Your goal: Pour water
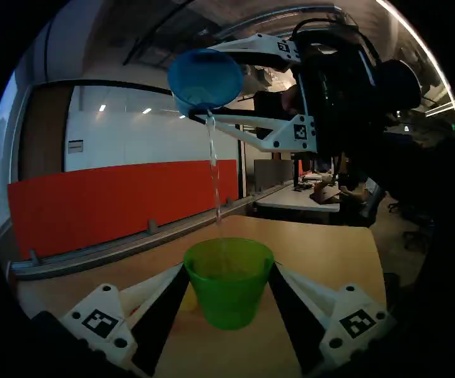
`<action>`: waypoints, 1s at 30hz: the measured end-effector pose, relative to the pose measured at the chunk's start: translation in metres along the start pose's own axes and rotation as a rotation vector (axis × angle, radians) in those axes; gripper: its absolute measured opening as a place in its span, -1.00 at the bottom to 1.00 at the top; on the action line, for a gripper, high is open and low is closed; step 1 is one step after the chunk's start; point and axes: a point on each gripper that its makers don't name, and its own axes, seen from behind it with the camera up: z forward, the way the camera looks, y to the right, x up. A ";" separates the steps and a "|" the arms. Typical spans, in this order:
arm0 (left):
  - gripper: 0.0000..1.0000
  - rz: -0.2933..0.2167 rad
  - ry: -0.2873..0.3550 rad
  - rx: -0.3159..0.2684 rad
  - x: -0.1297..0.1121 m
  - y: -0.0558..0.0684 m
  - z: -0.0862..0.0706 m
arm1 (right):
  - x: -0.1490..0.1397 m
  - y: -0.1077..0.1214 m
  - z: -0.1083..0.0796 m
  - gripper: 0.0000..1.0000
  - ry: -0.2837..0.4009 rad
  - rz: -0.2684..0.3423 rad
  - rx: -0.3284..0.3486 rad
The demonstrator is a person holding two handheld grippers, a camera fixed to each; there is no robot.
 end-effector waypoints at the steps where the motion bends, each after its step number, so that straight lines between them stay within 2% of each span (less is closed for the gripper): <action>1: 0.71 0.000 0.000 0.000 0.000 0.000 0.000 | 0.001 0.000 0.000 0.81 0.001 -0.007 -0.001; 12: 0.72 -0.005 0.005 0.002 0.000 -0.002 0.001 | 0.014 -0.004 -0.001 0.81 0.010 -0.073 0.002; 20: 0.71 -0.007 0.006 0.004 0.000 -0.002 0.000 | 0.018 -0.006 -0.001 0.81 0.015 -0.073 0.003; 24: 0.72 -0.006 0.007 0.006 0.000 -0.003 0.000 | 0.018 -0.005 -0.003 0.81 0.019 -0.035 0.001; 30: 0.72 -0.001 0.010 0.008 0.002 -0.003 -0.001 | 0.011 -0.006 -0.004 0.81 0.015 0.112 0.006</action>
